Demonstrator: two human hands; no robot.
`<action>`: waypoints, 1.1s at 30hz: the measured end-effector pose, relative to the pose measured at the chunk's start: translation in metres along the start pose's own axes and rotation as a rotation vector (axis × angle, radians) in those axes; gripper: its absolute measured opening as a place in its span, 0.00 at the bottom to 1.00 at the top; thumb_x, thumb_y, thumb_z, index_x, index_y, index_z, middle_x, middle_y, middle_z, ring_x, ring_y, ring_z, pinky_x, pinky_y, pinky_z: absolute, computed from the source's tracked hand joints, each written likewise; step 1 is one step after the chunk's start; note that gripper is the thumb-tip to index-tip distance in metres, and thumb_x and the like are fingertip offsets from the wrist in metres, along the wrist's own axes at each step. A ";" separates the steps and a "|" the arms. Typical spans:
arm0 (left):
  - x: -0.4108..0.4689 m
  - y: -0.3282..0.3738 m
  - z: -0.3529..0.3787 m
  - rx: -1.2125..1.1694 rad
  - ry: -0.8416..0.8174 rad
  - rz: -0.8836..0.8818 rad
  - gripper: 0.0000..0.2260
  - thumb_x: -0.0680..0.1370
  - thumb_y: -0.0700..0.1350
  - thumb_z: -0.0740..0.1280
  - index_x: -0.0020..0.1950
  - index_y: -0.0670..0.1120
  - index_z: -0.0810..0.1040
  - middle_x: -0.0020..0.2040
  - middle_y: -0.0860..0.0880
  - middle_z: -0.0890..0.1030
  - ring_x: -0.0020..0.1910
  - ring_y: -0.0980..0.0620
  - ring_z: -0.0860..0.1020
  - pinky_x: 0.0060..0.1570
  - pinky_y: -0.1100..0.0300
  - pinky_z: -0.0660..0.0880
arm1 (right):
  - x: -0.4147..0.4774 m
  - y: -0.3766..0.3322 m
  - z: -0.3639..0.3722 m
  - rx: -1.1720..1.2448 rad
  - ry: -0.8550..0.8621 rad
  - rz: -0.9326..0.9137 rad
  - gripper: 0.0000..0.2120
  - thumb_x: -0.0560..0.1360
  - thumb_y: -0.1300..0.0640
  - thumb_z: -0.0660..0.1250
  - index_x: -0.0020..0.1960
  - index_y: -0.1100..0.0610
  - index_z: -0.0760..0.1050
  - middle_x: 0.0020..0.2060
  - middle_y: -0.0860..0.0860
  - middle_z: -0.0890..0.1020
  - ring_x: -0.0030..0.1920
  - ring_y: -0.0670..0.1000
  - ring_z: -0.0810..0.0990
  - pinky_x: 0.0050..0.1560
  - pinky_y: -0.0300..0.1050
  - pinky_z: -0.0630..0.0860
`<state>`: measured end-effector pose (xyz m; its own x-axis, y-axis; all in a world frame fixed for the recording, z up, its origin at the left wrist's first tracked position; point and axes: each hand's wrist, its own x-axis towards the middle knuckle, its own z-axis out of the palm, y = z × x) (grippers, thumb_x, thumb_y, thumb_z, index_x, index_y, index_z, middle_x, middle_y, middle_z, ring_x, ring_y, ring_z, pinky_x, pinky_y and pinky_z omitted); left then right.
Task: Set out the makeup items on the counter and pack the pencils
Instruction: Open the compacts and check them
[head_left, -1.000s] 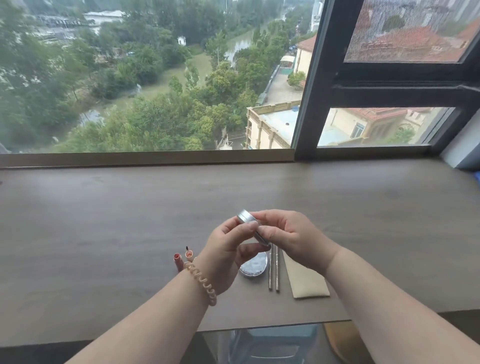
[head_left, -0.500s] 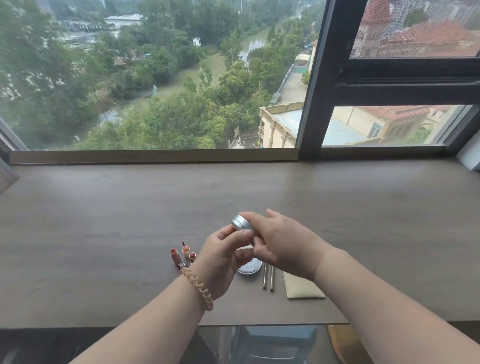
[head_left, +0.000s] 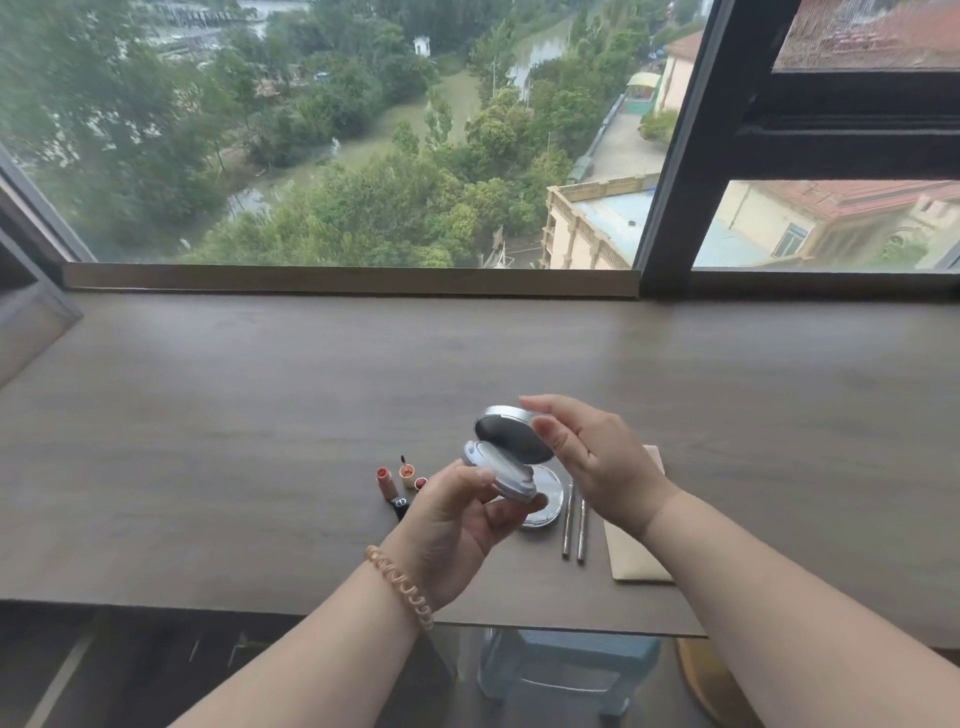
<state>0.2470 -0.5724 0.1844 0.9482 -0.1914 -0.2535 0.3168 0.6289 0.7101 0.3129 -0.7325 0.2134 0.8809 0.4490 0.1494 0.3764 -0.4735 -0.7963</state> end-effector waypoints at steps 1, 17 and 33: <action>-0.001 0.001 -0.004 -0.009 0.001 -0.009 0.23 0.62 0.44 0.72 0.55 0.37 0.77 0.48 0.39 0.81 0.44 0.41 0.82 0.50 0.54 0.79 | 0.001 0.001 0.005 0.028 -0.008 0.022 0.20 0.76 0.42 0.57 0.62 0.52 0.75 0.53 0.43 0.81 0.55 0.43 0.78 0.57 0.38 0.72; -0.008 -0.029 -0.074 0.078 0.186 -0.227 0.09 0.77 0.38 0.63 0.54 0.43 0.81 0.48 0.44 0.85 0.41 0.50 0.84 0.46 0.59 0.78 | 0.022 0.043 0.063 -0.008 0.013 0.280 0.12 0.76 0.47 0.64 0.41 0.53 0.78 0.36 0.54 0.82 0.39 0.52 0.77 0.43 0.49 0.73; 0.025 -0.062 -0.098 0.236 0.632 -0.307 0.03 0.76 0.37 0.67 0.48 0.39 0.77 0.39 0.42 0.82 0.30 0.51 0.82 0.39 0.60 0.80 | 0.060 0.083 0.113 -0.407 -0.139 0.392 0.20 0.78 0.44 0.58 0.30 0.52 0.65 0.26 0.46 0.71 0.35 0.47 0.70 0.58 0.52 0.60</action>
<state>0.2490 -0.5425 0.0700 0.6440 0.1828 -0.7429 0.6298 0.4245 0.6504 0.3647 -0.6596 0.0902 0.9411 0.2641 -0.2112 0.1344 -0.8651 -0.4833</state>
